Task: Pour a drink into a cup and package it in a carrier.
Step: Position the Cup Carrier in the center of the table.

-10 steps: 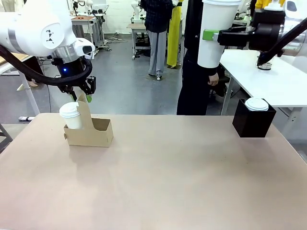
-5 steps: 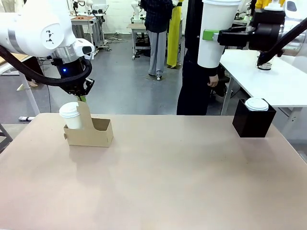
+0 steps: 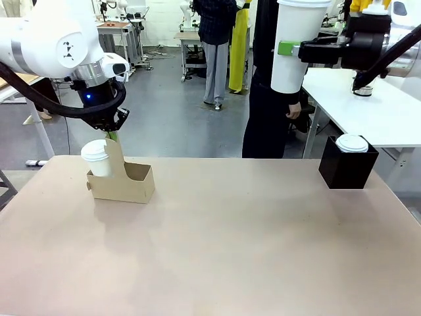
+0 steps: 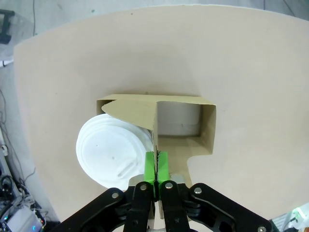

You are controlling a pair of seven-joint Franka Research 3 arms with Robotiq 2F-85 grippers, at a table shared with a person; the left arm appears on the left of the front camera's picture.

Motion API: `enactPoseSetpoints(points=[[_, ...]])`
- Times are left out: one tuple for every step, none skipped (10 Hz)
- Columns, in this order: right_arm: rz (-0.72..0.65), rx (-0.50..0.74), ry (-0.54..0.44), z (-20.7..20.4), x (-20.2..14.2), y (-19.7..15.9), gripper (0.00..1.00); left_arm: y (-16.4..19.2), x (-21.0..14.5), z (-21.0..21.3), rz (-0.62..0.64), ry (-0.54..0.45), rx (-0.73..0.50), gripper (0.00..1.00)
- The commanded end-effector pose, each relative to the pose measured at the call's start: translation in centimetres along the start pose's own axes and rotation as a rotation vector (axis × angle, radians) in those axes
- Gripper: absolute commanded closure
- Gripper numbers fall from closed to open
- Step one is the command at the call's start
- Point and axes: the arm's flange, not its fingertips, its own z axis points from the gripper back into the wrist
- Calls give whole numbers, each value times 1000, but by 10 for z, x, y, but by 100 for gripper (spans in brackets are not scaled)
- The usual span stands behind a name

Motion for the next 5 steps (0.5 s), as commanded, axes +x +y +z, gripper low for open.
enactPoseSetpoints(points=[[5, 4, -8, -1, 3, 1, 20, 1, 0, 0, 1, 0, 0, 100], [5, 4, -8, -1, 3, 1, 20, 0, 0, 0, 0, 0, 0, 98], [5, 4, -8, -1, 3, 1, 20, -6, -9, 15, 27, -16, -18, 98], [5, 4, -8, -1, 3, 1, 20, -16, -18, 35, 47, -39, -15, 98], [5, 4, -8, -1, 3, 1, 20, -28, -29, 56, 65, -70, -7, 98]])
